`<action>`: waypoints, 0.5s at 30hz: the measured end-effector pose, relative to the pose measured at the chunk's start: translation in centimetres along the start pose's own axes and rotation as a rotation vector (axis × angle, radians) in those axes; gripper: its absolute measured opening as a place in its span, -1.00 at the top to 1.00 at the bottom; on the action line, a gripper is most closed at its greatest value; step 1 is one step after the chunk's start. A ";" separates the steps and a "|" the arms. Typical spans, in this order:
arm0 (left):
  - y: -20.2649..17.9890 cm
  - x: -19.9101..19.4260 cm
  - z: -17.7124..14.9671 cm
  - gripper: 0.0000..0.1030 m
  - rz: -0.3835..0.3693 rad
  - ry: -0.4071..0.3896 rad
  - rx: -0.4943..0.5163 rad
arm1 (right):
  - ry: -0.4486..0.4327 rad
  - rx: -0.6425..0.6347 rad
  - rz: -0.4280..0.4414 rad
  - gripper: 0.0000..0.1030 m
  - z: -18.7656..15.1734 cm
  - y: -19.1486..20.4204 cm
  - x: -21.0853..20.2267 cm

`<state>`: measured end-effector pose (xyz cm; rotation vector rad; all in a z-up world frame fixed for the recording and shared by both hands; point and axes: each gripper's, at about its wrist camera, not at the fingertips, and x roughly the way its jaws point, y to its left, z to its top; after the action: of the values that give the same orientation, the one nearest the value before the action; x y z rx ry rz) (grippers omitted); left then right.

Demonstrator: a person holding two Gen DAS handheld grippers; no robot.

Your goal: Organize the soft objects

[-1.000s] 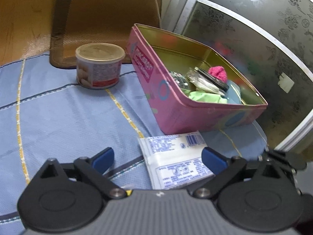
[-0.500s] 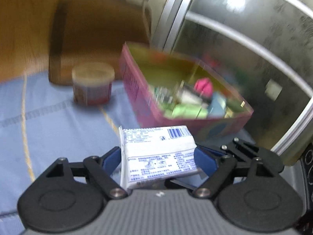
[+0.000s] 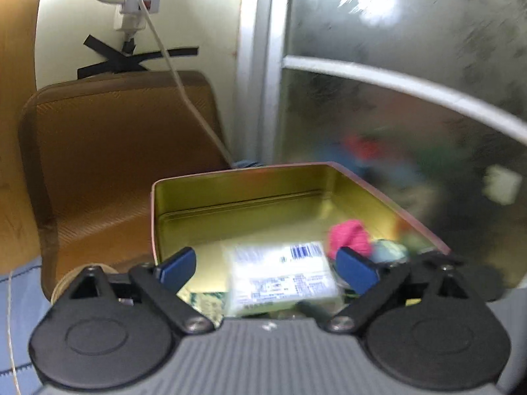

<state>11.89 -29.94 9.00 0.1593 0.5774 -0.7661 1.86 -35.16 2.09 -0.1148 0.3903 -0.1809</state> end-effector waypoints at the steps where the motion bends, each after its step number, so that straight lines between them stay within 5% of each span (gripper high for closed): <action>1: 0.1 0.5 -0.3 -0.77 0.014 0.008 -0.008 | 0.003 0.015 -0.039 -0.21 -0.1 -0.5 0.4; 9: 1.9 -2.7 -3.4 -0.77 -0.013 0.006 -0.106 | -0.110 0.168 -0.014 -0.21 -3.1 -1.0 -3.5; 15: 4.7 -10.1 -6.3 -0.78 -0.002 -0.063 -0.137 | -0.232 0.253 0.041 -0.21 -3.9 0.0 -7.1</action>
<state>6.60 -18.28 8.99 0.0083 0.5677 -0.7287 -6.14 -34.08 1.14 0.1211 0.1366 -0.1727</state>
